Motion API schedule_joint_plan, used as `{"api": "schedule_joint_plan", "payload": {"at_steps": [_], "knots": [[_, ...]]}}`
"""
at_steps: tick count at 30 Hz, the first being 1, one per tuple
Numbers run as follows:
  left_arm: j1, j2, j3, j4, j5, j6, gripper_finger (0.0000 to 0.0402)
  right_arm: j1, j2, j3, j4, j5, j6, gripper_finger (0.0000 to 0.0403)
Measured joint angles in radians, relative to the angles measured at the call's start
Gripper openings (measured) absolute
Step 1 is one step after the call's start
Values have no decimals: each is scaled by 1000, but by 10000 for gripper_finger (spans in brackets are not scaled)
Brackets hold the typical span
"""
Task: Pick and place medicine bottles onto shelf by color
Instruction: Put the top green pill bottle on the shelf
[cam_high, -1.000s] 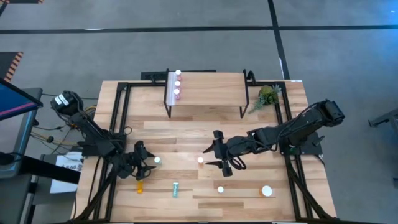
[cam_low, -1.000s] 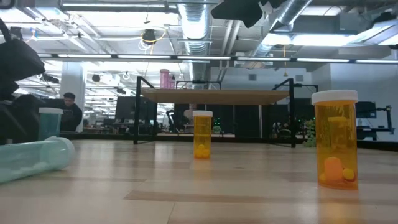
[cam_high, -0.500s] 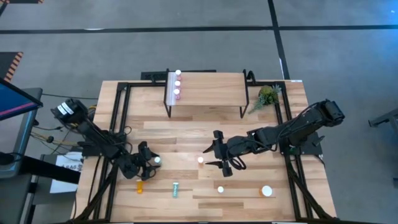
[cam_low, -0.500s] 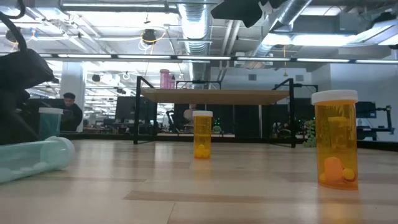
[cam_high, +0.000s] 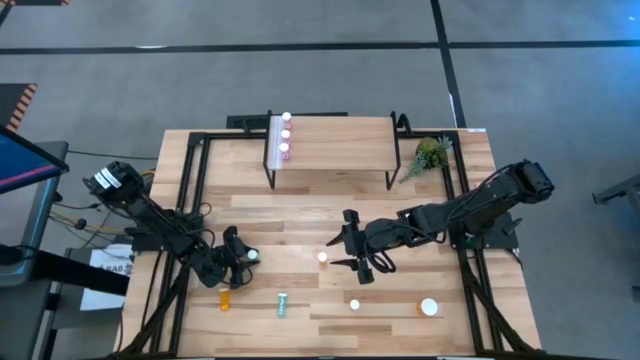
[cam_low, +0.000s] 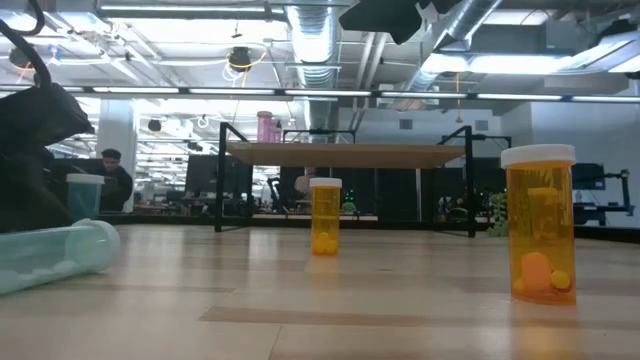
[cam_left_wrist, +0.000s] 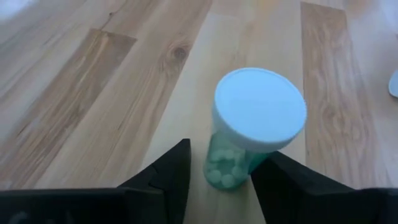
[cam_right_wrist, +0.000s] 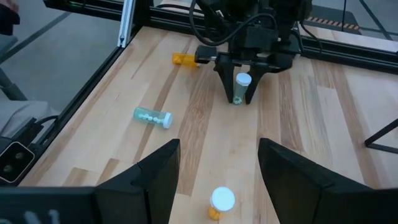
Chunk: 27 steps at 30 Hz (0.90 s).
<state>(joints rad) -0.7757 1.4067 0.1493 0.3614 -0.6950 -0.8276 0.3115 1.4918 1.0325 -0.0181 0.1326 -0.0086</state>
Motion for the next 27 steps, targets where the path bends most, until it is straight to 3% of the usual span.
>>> {"api": "schedule_joint_plan", "payload": {"at_steps": [8, 13, 19, 27], "knots": [[2, 1, -1, 55, 22, -2, 123, -5, 0, 0, 1, 0, 0, 240], [69, 1, 51, 132, 78, 134, 122, -50, 0, 0, 19, -4, 35, 240], [184, 1, 155, 111, 189, 304, 122, -100, 0, 0, 19, -6, 26, 240], [228, 1, 171, 19, 245, 291, 122, -98, 0, 0, 19, -33, 7, 240]]}}
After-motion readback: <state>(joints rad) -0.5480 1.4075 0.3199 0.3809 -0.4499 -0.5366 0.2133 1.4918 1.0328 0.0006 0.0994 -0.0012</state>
